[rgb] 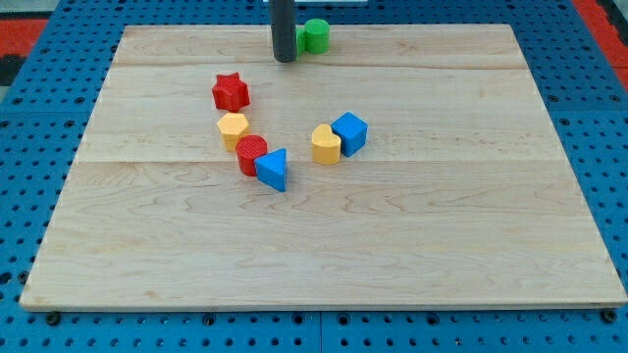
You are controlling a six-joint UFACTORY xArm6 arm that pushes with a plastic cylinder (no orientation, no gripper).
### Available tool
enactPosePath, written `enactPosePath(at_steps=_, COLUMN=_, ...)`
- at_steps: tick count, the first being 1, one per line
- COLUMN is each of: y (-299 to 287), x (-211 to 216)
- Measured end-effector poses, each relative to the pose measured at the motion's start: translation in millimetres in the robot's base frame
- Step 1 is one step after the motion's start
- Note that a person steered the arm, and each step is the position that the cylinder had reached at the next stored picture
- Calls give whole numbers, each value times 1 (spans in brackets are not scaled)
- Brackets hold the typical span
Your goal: Push the red star closer to green circle
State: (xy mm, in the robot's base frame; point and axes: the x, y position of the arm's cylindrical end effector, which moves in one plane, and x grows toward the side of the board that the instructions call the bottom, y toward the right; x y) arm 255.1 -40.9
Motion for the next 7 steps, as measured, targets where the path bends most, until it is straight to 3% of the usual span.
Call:
enactPosePath(at_steps=1, y=-27, x=34)
enactPosePath(at_steps=3, y=44, x=81)
enactPosePath(at_steps=7, y=-107, x=115)
